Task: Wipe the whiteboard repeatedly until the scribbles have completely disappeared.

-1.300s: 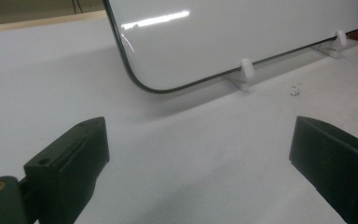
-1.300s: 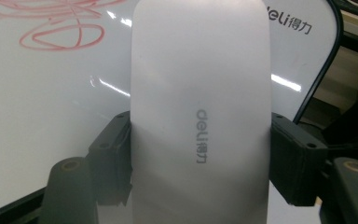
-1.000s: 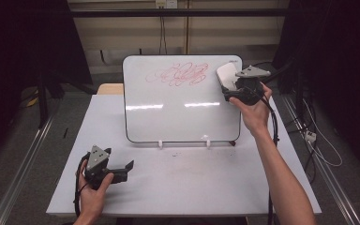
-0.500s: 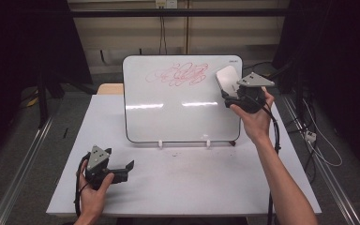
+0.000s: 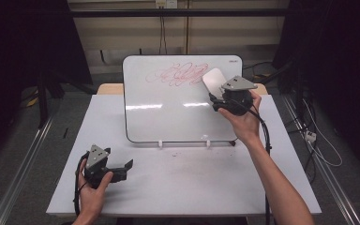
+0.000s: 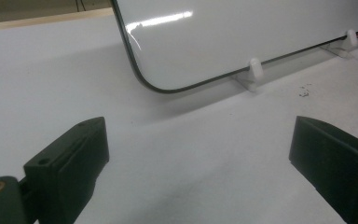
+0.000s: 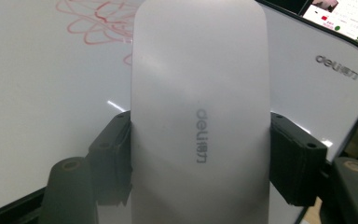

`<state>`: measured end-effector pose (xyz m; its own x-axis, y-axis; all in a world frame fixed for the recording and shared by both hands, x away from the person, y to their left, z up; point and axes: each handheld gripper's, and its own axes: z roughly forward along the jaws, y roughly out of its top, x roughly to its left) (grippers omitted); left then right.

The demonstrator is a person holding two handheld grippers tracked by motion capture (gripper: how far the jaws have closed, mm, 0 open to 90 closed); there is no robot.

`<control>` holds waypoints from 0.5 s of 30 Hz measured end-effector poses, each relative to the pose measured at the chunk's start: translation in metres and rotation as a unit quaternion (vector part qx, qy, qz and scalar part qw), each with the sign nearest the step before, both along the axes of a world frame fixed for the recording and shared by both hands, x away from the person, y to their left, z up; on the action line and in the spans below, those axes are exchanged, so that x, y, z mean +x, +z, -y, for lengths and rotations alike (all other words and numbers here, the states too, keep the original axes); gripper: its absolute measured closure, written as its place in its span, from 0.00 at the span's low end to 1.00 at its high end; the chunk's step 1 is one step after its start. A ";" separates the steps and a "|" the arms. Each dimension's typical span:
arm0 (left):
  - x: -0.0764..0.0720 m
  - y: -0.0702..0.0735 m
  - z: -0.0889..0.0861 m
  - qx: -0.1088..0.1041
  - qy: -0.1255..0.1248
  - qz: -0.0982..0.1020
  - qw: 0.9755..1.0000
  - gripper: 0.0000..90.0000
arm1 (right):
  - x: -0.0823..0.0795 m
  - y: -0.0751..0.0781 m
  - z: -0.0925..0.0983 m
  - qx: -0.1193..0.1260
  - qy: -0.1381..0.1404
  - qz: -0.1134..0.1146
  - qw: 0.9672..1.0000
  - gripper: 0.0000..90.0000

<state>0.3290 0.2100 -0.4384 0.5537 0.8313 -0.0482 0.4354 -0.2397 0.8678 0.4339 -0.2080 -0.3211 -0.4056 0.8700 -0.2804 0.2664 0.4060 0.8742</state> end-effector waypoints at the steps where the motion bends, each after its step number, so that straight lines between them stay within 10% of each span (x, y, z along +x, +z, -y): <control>1: 0.000 0.000 0.000 0.000 -0.002 0.002 1.000 0.05 | 0.000 0.002 -0.006 -0.004 0.003 0.005 1.000 0.35; 15: 0.000 0.001 0.002 0.003 -0.005 0.004 1.000 0.05 | 0.006 0.007 -0.040 -0.041 0.019 0.022 0.999 0.35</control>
<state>0.3288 0.2081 -0.4374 0.5621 0.8261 -0.0396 0.4268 -0.2488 0.8694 0.4401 -0.1677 -0.3141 -0.4242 0.8275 -0.3678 0.2112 0.4853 0.8484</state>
